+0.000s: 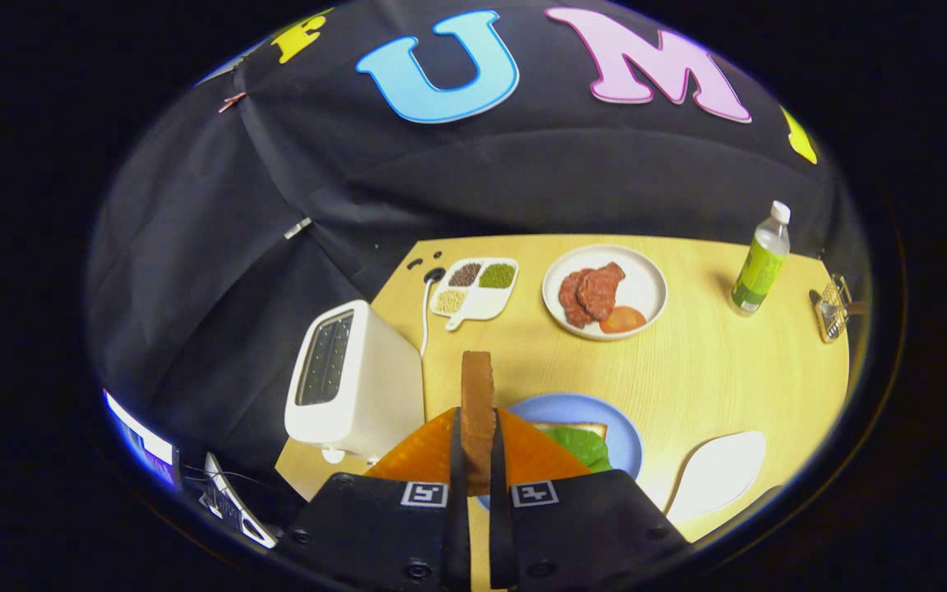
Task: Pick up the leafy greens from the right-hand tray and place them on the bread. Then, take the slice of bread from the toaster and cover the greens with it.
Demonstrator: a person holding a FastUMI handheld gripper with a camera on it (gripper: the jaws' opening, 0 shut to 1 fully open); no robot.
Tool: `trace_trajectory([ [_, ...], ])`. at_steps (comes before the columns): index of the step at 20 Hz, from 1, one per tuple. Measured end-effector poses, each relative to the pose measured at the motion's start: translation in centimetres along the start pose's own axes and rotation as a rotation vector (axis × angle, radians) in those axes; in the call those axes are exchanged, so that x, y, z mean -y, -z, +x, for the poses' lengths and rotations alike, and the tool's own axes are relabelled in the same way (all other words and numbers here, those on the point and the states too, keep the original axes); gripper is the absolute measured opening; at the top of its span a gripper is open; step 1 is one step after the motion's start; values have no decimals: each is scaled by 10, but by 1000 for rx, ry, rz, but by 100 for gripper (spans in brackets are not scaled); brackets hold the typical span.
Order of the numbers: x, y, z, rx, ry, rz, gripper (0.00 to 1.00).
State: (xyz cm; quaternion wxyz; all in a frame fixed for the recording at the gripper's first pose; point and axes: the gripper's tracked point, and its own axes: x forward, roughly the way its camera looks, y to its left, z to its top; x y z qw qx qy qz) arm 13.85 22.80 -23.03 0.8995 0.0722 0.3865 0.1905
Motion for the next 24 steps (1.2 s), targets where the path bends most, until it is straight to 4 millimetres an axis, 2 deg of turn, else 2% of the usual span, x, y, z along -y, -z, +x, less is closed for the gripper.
trace_trajectory([
  [3, 14, 18, 11, -33, 17, 8, 13],
  [6, 20, 32, 22, -65, 4, 28, 14],
  [9, 26, 38, 31, -73, -1, 65, 13],
  [16, 57, 56, 40, -103, 35, 115, 14],
  [18, 69, 61, 37, -110, 64, 124, 17],
  [21, 80, 67, 33, -127, 94, 147, 32],
  [24, 91, 69, 22, -122, 133, 147, 38],
])
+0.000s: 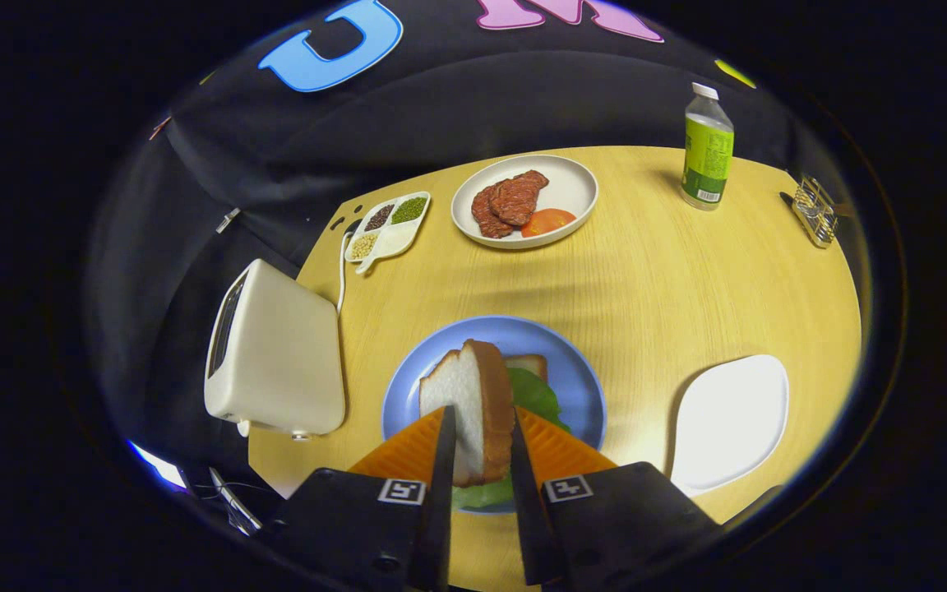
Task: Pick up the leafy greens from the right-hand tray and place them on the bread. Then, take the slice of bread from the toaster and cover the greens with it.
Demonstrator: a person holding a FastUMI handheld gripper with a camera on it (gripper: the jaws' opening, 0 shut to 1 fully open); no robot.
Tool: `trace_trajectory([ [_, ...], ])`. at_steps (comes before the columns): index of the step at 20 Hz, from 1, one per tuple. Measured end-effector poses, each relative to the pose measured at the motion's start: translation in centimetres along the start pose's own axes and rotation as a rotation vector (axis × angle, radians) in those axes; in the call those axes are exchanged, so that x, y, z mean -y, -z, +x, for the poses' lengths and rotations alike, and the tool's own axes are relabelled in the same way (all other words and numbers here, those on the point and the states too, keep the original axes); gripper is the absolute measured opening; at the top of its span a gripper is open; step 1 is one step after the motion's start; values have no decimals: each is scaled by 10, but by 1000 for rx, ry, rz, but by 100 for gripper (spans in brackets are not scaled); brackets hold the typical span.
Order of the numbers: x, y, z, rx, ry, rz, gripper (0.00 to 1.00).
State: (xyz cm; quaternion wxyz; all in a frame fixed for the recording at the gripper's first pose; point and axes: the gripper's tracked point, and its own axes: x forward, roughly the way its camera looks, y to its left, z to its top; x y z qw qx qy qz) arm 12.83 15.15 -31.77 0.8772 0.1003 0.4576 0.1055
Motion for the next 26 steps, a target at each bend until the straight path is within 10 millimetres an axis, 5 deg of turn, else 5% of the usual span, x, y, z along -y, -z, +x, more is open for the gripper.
trace_trajectory([
  [5, 14, -5, -24, 41, 47, -11, 93],
  [11, 28, -19, -73, 175, 145, -128, 100],
  [15, 23, -46, -127, 343, 172, -175, 99],
  [22, 24, -109, -272, 736, 243, -215, 99],
  [26, 34, -122, -350, 895, 284, -212, 99],
])
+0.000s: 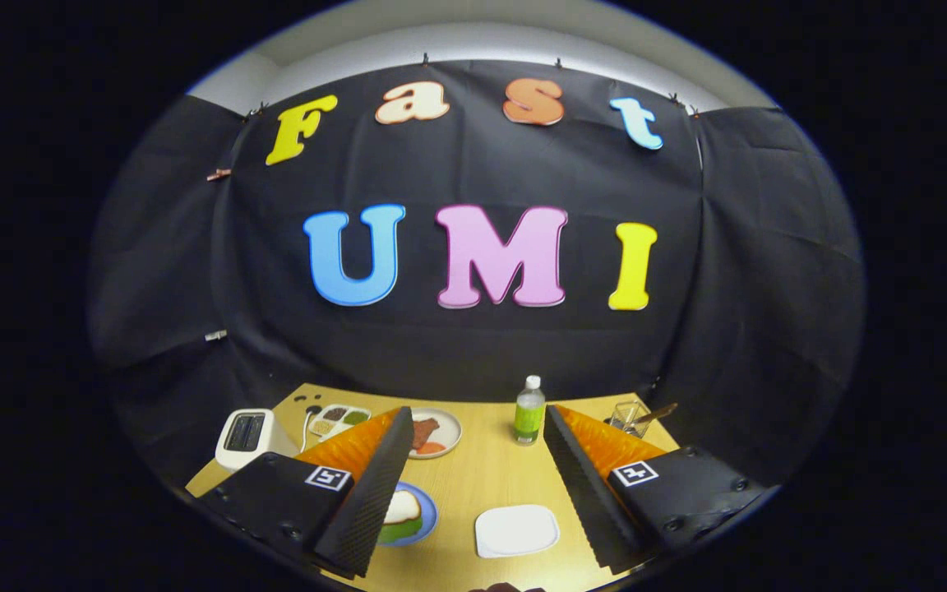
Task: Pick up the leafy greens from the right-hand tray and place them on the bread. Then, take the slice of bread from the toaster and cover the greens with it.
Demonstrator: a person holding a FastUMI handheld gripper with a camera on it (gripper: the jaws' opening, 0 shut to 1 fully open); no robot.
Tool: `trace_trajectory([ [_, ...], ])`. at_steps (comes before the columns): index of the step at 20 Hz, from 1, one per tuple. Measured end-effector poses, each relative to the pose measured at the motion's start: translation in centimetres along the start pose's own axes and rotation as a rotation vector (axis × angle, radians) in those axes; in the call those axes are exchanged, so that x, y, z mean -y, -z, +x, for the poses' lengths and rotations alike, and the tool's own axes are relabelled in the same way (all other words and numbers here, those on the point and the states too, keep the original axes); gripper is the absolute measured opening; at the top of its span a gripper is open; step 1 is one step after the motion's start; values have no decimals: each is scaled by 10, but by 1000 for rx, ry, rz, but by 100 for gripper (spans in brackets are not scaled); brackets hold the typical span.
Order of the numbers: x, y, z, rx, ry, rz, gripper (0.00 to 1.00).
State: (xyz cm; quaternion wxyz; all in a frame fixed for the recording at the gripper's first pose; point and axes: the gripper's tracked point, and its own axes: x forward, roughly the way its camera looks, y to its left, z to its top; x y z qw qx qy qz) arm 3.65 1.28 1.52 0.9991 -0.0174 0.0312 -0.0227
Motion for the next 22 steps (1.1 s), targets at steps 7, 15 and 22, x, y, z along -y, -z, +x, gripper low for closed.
trace_trajectory([
  [7, 49, 17, -51, -3, 59, -45, 99],
  [15, 73, 17, -33, -48, -15, 3, 98],
  [22, 82, 22, -19, -78, -57, 55, 98],
])
